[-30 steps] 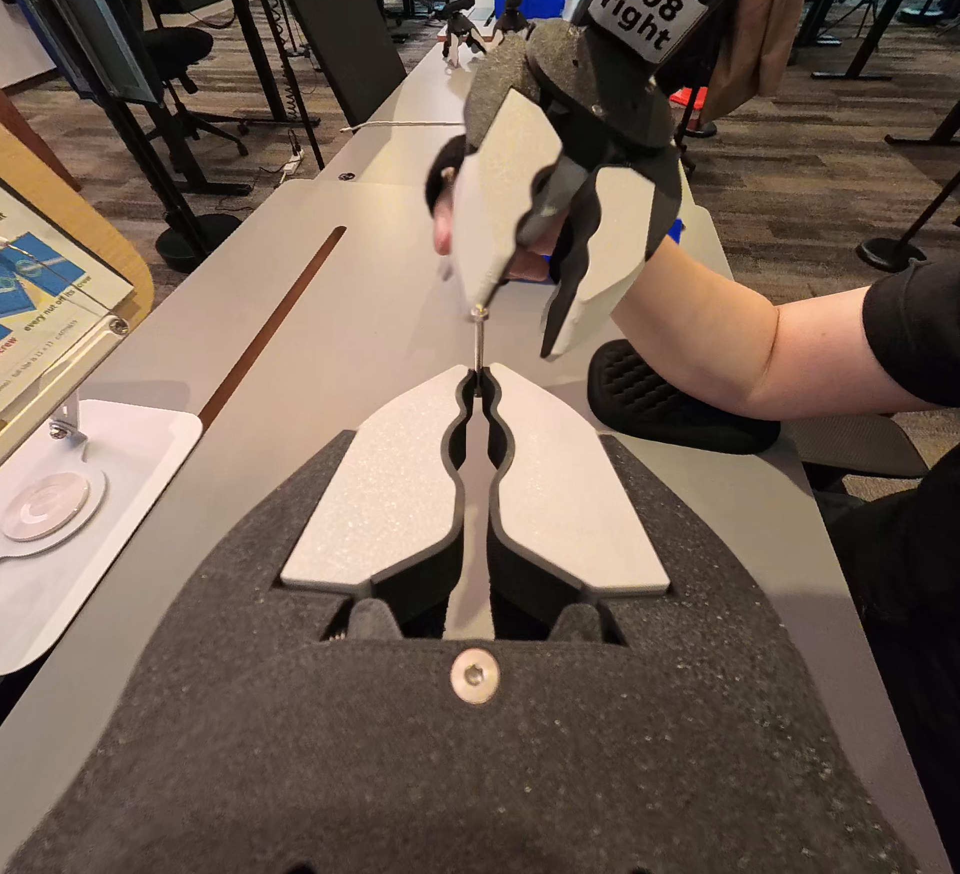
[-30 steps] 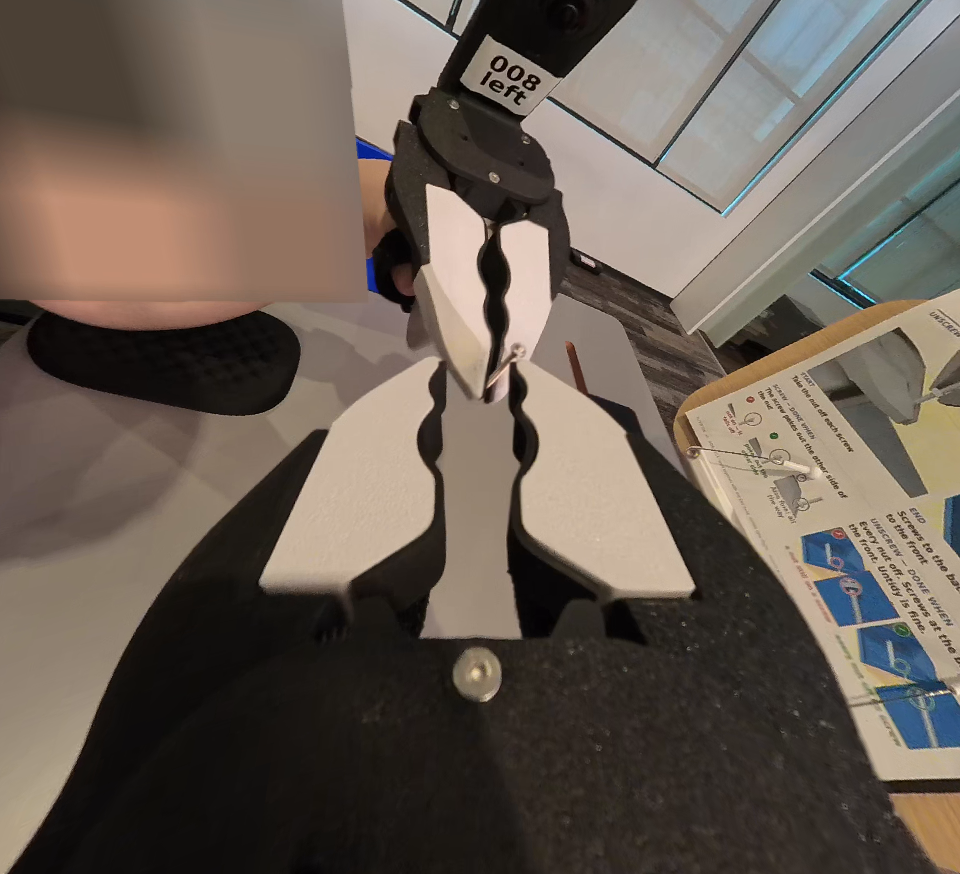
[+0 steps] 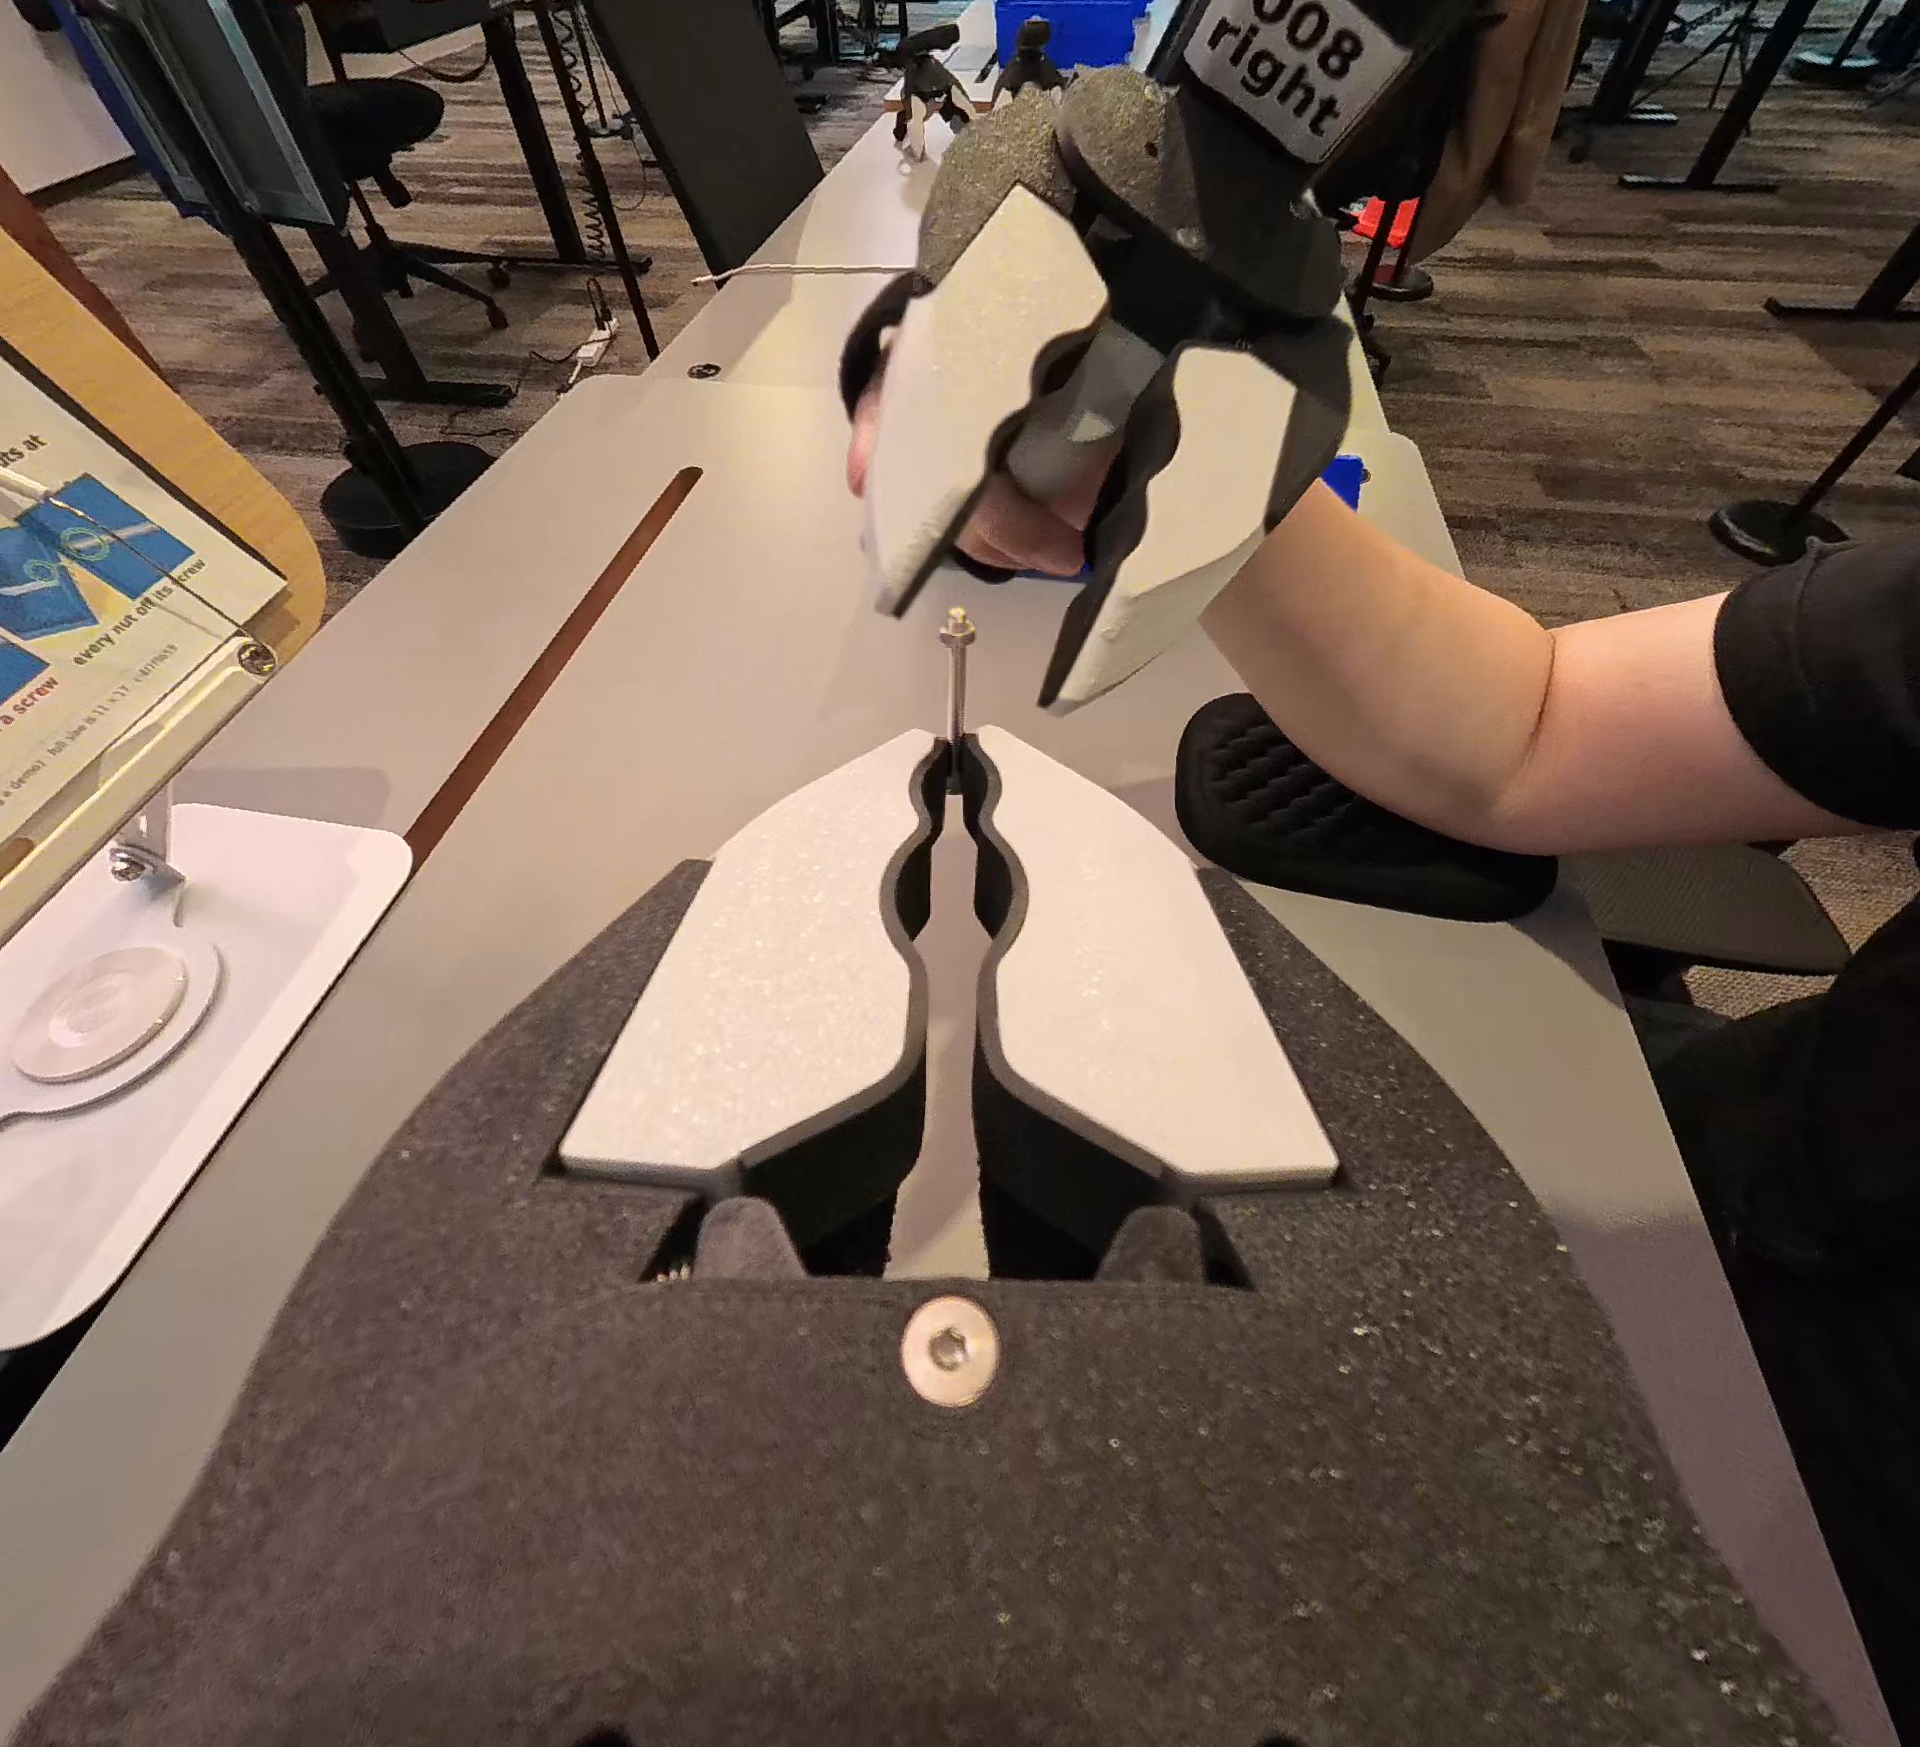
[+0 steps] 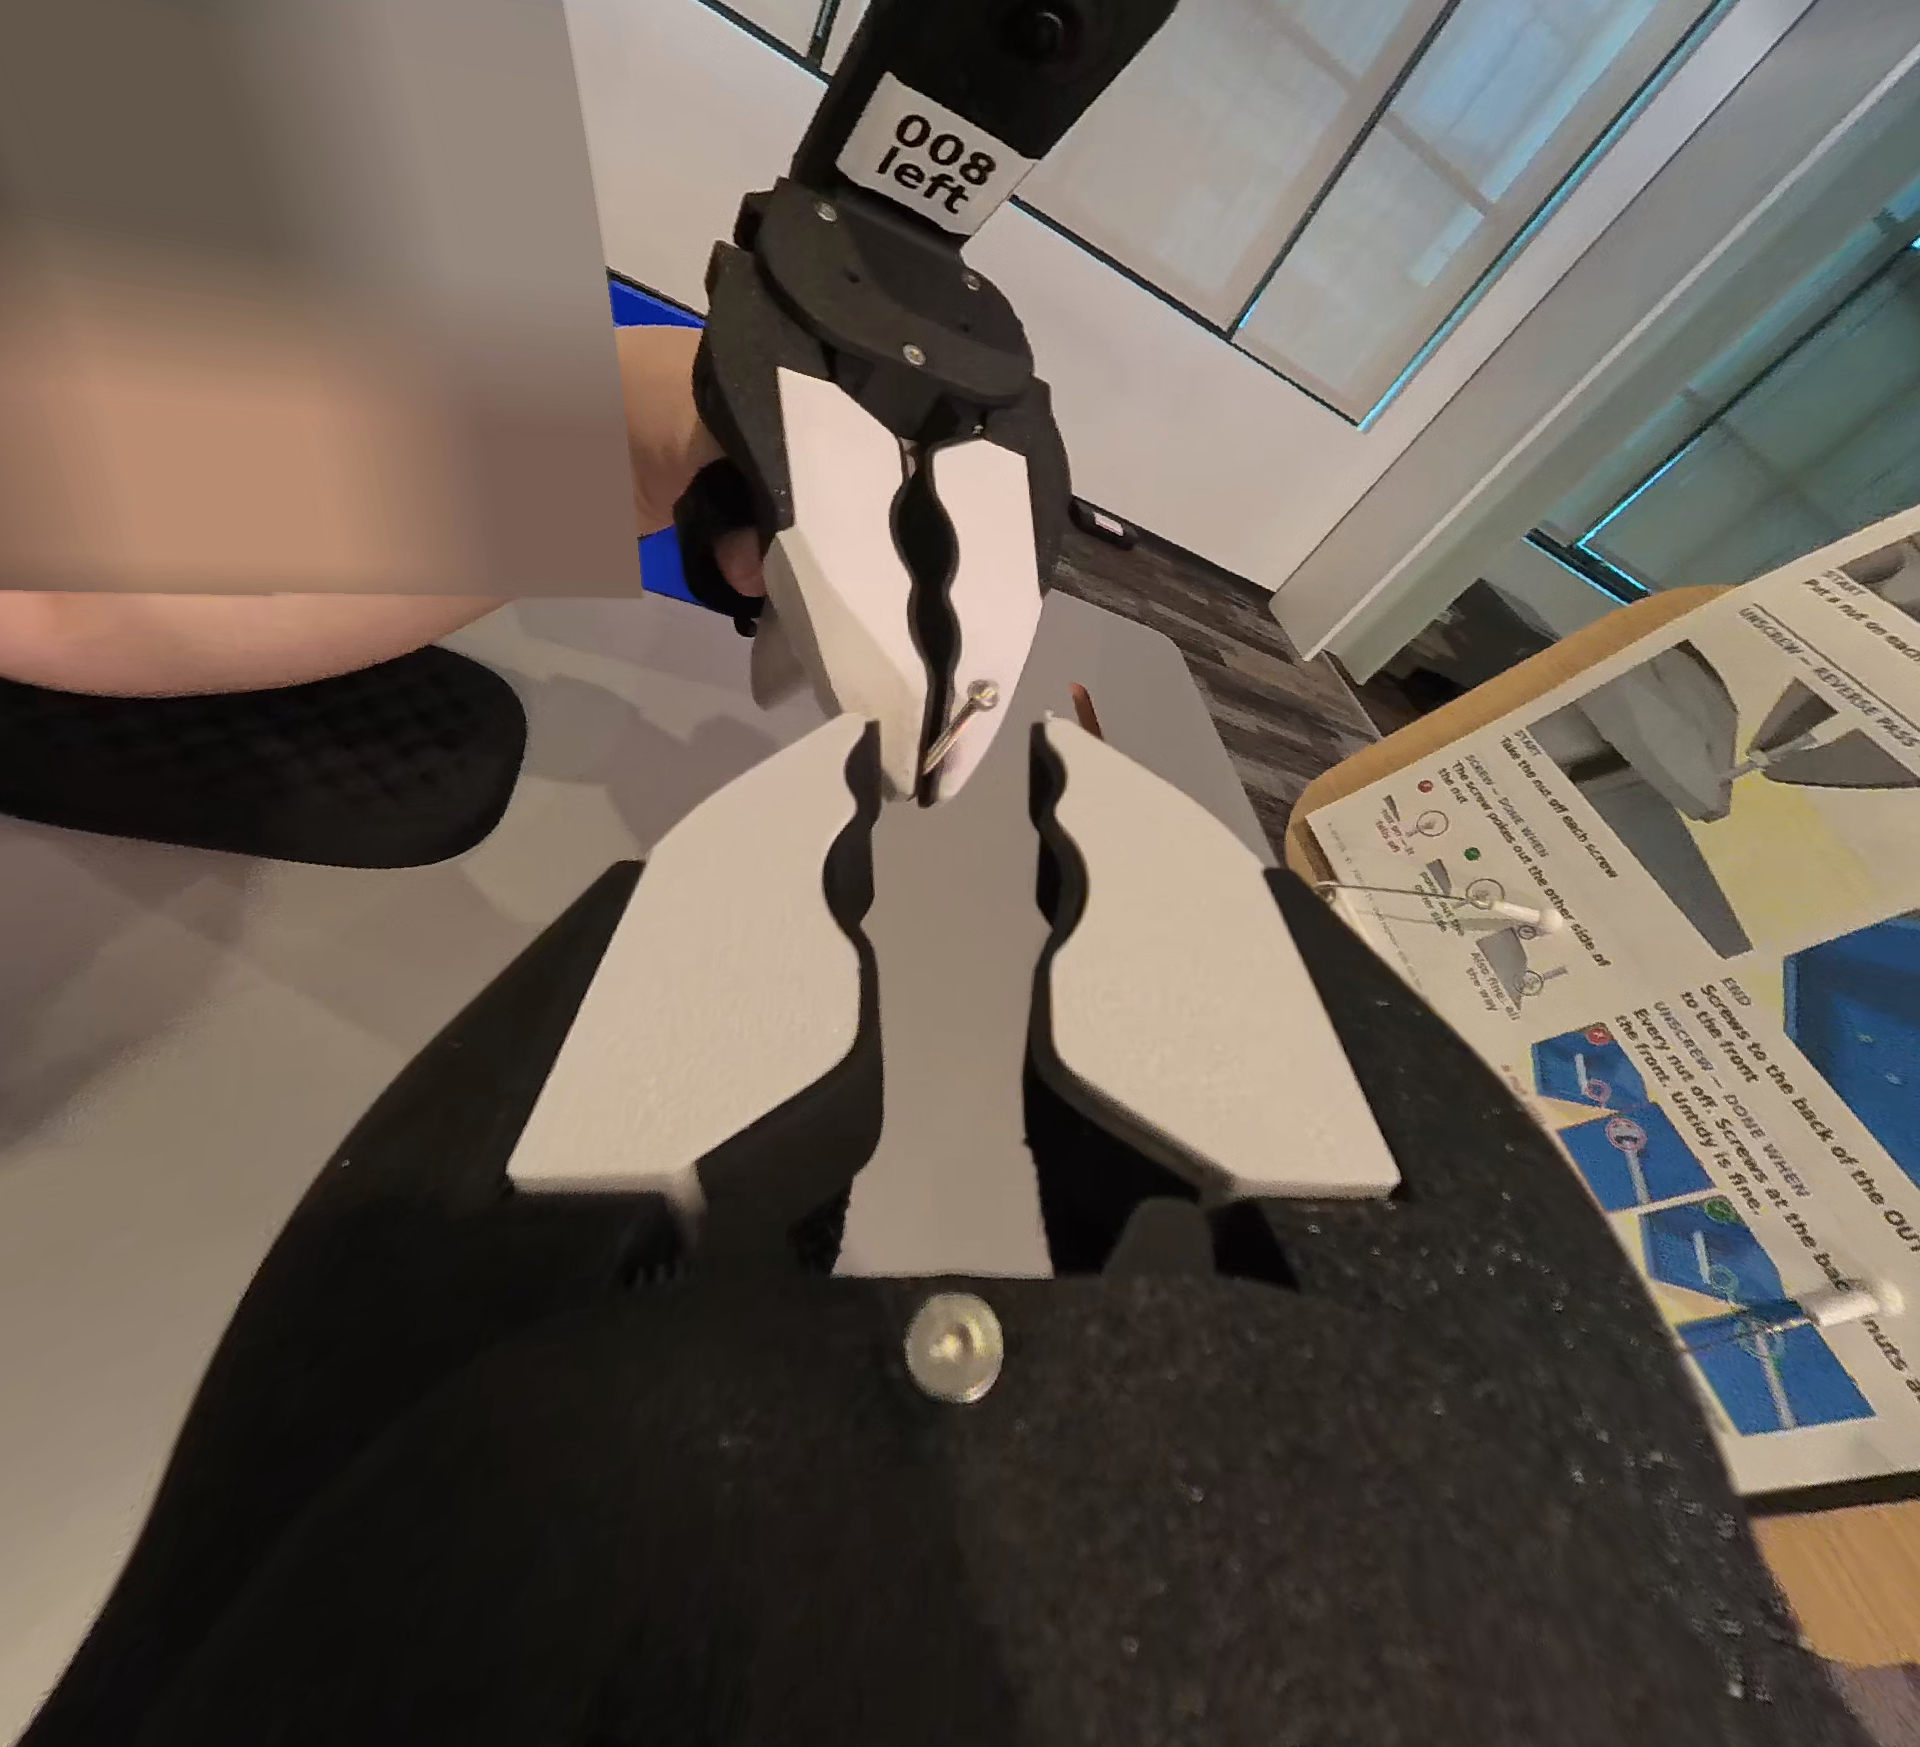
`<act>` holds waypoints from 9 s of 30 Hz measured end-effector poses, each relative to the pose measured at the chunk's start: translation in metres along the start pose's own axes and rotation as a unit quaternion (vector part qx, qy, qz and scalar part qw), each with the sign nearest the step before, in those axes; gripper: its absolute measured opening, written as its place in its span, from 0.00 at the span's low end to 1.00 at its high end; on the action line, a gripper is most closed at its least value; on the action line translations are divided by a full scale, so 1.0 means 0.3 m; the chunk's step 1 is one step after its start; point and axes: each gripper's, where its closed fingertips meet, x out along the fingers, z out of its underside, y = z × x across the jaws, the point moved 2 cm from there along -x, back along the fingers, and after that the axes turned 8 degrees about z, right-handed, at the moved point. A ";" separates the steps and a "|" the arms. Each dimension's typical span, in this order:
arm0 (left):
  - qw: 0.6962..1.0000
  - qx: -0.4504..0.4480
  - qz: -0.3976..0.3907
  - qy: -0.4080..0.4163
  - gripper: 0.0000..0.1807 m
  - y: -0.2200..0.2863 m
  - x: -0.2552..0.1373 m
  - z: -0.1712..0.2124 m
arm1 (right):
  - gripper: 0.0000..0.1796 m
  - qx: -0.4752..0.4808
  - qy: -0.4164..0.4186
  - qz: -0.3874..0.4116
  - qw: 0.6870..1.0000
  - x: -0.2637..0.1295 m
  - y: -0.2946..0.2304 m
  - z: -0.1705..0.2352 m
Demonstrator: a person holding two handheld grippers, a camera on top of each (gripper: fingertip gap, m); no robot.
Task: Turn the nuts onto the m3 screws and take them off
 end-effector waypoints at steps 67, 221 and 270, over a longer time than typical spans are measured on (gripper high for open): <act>1.000 0.003 -0.013 0.017 0.01 -0.010 -0.013 -0.012 | 0.12 0.027 0.023 -0.037 0.999 -0.018 -0.022 -0.021; 0.999 -0.005 -0.045 0.008 0.15 -0.013 -0.044 -0.010 | 0.01 0.440 -0.436 0.297 0.727 -1.241 0.229 0.531; 0.998 0.004 -0.059 0.035 0.15 0.054 -0.009 -0.098 | 0.04 0.393 -0.578 0.307 0.646 -1.434 0.254 0.891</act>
